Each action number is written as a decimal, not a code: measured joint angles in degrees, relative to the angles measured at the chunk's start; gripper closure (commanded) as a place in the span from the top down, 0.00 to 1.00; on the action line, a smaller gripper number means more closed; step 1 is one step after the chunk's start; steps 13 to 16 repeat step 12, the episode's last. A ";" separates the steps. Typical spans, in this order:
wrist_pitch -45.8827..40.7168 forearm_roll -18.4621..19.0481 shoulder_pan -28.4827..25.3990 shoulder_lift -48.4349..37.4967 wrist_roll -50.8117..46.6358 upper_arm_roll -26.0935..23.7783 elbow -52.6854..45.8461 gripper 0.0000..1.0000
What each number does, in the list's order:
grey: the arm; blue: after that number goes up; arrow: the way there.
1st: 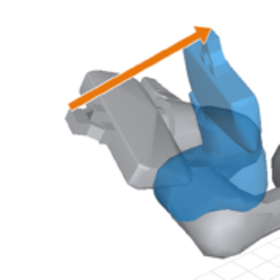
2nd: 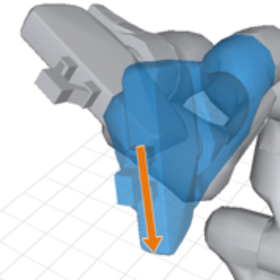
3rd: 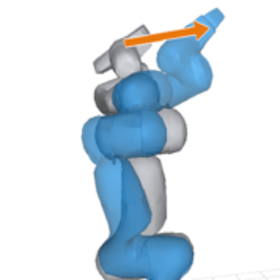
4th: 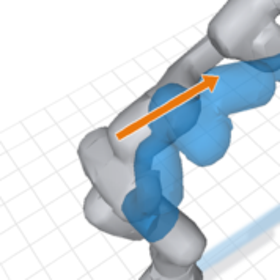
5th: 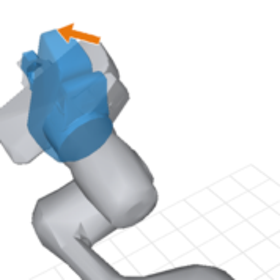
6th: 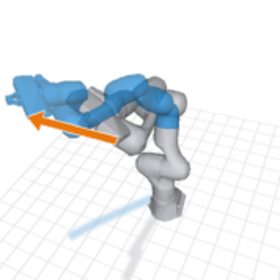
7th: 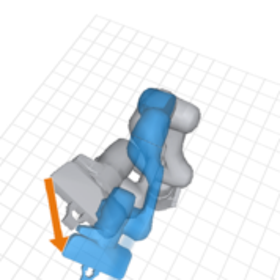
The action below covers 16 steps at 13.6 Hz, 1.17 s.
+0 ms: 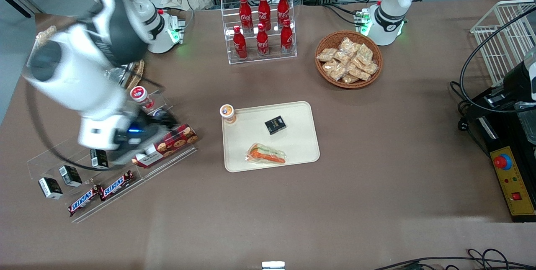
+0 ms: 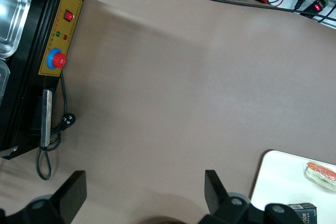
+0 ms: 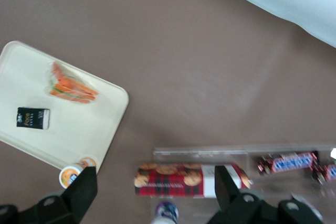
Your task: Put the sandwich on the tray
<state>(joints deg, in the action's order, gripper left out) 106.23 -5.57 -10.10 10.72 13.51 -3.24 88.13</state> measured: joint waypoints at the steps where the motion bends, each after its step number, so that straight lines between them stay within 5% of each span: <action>1: -2.20 0.00 4.04 -1.68 -2.94 -1.53 0.21 0.99; 5: -6.97 0.82 11.00 -7.45 -11.26 -2.76 1.82 0.99; 10: -13.37 2.61 11.43 -14.38 -11.77 3.35 4.78 1.00; 16: -15.40 3.74 11.36 -15.46 -11.57 3.99 4.64 0.99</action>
